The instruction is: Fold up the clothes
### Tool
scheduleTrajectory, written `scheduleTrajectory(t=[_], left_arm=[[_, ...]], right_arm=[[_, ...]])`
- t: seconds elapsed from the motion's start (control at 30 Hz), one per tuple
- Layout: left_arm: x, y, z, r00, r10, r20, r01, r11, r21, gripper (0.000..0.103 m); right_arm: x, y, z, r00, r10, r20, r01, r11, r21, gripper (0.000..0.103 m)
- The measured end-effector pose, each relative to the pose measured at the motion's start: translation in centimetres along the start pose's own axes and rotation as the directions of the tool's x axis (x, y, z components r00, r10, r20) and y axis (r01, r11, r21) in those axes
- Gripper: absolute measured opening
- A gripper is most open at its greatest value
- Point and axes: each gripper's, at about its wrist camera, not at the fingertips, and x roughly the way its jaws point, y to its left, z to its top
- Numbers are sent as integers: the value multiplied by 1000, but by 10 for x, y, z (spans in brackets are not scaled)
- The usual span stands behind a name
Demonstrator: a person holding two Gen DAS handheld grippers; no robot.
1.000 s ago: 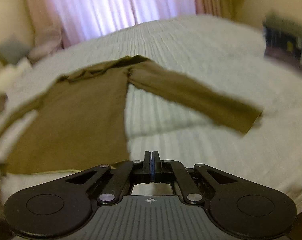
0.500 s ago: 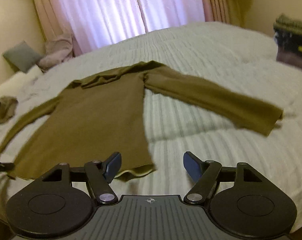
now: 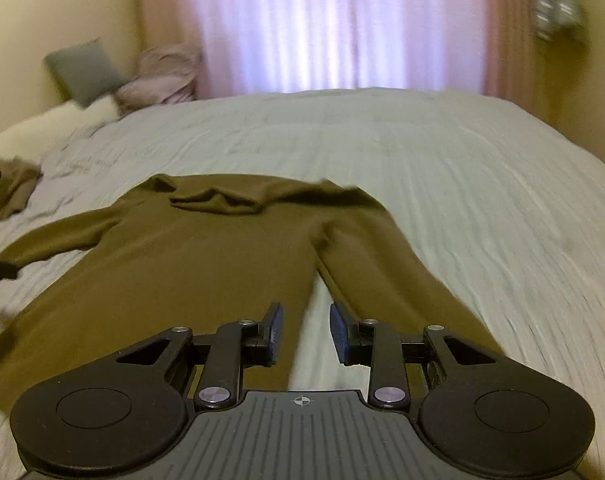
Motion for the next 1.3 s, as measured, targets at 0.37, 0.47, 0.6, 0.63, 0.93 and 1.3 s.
scheduleTrajectory(t=[0.37,0.47,0.6,0.63,0.93,1.3], left_arm=[[199,14,82,993,91,-70,-69,961,267,12],[225,21,111,999,35,-29,-24,950,312,13],[250,55,155,995,87,52,-95,982,162,6],[256,63,167,992,104,71,-112,986,121,6],[243,75,163,995,20,99,-30,994,105,8],[67,119,94,927,347,143,-366,920,143,9]], right_arm=[[213,18,77,989,-11,-146,-26,967,-253,31],[254,2,98,987,42,-155,-79,967,-243,31],[302,-29,133,990,89,-110,-103,987,-127,31],[313,-38,142,992,83,-96,-90,993,-80,31],[277,-59,137,1000,7,27,-8,1000,19,32],[137,-106,84,955,-289,-68,294,953,75,32]])
